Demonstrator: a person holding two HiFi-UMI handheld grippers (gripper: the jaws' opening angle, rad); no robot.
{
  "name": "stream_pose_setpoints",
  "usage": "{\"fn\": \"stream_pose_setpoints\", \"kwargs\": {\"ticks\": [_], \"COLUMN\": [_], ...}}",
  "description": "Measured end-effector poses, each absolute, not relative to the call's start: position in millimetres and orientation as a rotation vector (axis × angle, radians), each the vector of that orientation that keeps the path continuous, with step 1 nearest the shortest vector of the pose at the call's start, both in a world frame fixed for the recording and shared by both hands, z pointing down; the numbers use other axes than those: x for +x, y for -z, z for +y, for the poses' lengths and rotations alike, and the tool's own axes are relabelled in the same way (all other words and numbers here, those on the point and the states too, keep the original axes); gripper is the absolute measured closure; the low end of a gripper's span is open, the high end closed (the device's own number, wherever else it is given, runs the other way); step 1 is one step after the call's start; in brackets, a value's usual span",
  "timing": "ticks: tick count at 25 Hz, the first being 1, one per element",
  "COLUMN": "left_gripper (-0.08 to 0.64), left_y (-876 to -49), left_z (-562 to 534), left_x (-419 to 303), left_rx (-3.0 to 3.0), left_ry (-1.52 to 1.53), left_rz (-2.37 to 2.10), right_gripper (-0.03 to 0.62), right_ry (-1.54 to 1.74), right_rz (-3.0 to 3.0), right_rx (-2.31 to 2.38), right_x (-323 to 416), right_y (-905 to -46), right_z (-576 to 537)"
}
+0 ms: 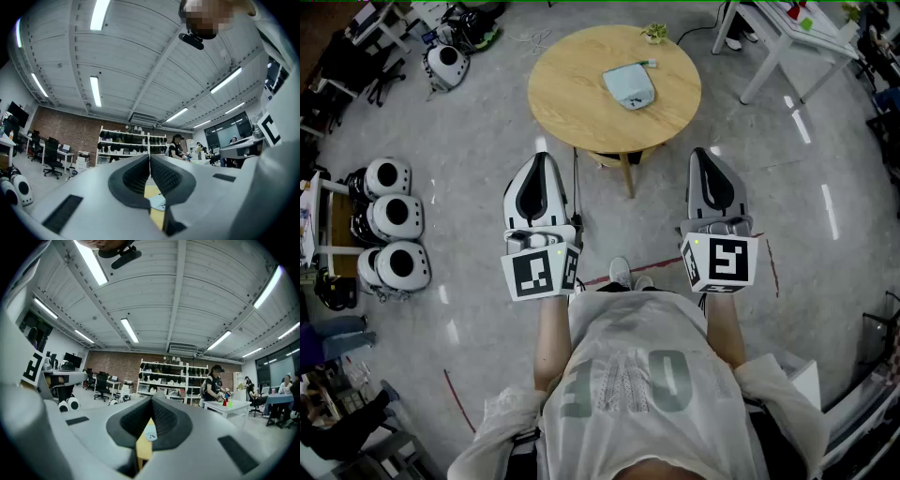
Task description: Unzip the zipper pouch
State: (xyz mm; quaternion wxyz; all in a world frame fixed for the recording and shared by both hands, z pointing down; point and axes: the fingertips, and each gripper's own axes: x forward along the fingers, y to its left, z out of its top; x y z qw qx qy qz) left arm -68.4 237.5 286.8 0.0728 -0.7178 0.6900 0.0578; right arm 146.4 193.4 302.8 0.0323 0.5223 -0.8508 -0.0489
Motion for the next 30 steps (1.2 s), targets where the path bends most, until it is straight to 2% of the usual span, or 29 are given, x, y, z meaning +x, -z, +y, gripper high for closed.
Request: {"fn": "stream_pose_setpoints", "kwargs": {"ticks": [21, 30], "left_gripper": [0.531, 0.531], "left_y": [-311.0, -324.6], "left_z": [190.8, 131.9], "left_x": [-100.3, -113.8], "left_rx": [-2.25, -2.222], "left_ry": [-0.227, -0.245], "left_rz": [2.098, 2.15], "right_gripper": [0.563, 0.563], "right_ry": [0.084, 0.102], "right_rz": [-2.572, -2.57], "right_rx": [1.572, 1.52], "right_x": [117.9, 101.8], "right_y": [-326.0, -342.3], "right_z": [165.0, 98.6]}}
